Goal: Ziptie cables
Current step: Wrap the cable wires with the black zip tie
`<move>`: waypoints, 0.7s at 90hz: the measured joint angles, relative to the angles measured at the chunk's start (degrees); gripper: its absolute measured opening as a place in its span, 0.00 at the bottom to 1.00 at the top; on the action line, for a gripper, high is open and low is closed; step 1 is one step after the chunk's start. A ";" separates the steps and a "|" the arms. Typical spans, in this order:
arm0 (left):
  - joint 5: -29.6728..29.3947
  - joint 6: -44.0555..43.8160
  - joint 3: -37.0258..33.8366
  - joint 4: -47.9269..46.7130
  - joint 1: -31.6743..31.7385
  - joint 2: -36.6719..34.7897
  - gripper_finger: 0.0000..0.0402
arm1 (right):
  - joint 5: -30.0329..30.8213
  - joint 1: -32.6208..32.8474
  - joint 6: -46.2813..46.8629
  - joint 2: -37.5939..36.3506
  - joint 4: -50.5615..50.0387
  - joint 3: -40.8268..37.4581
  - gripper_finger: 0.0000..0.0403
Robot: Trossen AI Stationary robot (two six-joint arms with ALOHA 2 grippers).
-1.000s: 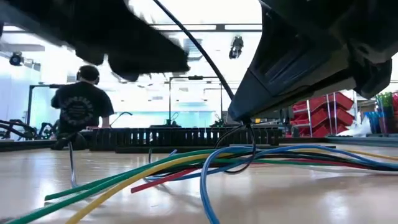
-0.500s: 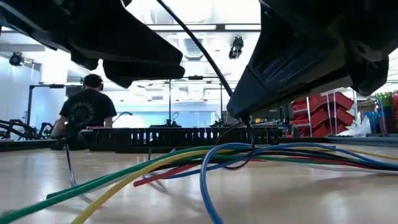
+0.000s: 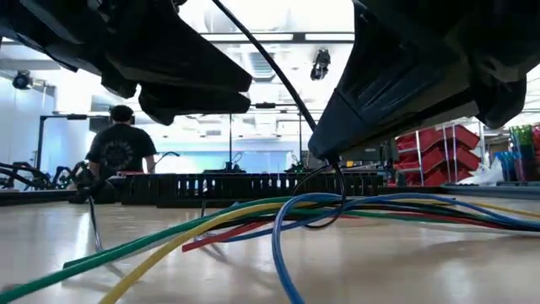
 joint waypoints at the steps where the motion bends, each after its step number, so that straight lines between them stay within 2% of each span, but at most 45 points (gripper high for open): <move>1: 0.00 0.00 0.00 0.00 0.00 0.00 0.53 | 0.00 0.00 0.00 0.00 0.00 0.00 0.00; 14: 0.07 -1.73 0.24 0.18 -0.44 0.00 0.58 | 0.01 0.00 0.04 0.00 0.01 0.00 0.00; 30: 2.99 -2.97 1.10 0.36 -2.38 0.00 0.59 | 0.00 0.00 0.00 0.00 0.02 0.00 0.00; 44: 2.78 -14.85 1.55 0.95 -4.20 0.00 0.56 | 0.02 0.00 -0.02 -0.02 0.02 0.00 0.00; 63: -3.20 -16.58 1.55 7.77 -7.85 3.96 0.52 | 0.07 0.00 -0.28 -0.02 0.01 0.00 0.00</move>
